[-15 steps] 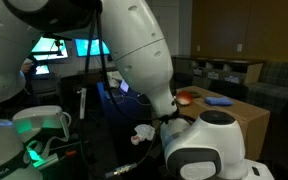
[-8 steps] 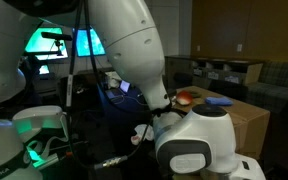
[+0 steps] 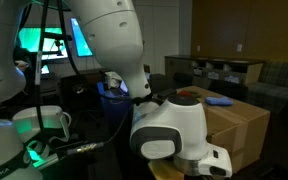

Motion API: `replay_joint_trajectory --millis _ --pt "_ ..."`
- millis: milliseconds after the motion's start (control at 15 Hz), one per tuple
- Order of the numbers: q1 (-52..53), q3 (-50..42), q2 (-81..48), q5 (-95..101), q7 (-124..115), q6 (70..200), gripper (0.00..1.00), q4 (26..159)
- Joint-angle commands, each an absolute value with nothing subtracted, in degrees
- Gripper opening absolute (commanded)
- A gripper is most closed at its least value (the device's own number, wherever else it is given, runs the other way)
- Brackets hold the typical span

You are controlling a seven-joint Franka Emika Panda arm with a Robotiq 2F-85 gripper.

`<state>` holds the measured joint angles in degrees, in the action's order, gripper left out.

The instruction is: Remove the brown toy from the box and replace it with the towel, remove the blue object from the box and replace it with the gray duster and remove the orange plush toy from the box and replace it with the duster, remove the duster and replace it with the plastic bag

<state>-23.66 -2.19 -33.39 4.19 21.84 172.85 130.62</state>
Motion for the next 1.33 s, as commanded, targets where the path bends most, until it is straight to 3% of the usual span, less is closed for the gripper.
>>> replay_joint_trajectory --millis 0,600,1267 --pt "-24.04 -0.32 -32.17 4.01 19.98 177.23 1.00 136.21" --pt "-14.63 -7.20 -43.26 3.97 11.04 187.51 1.00 132.37" --pt "-12.16 -9.94 -53.24 3.11 6.39 187.87 1.00 124.24"
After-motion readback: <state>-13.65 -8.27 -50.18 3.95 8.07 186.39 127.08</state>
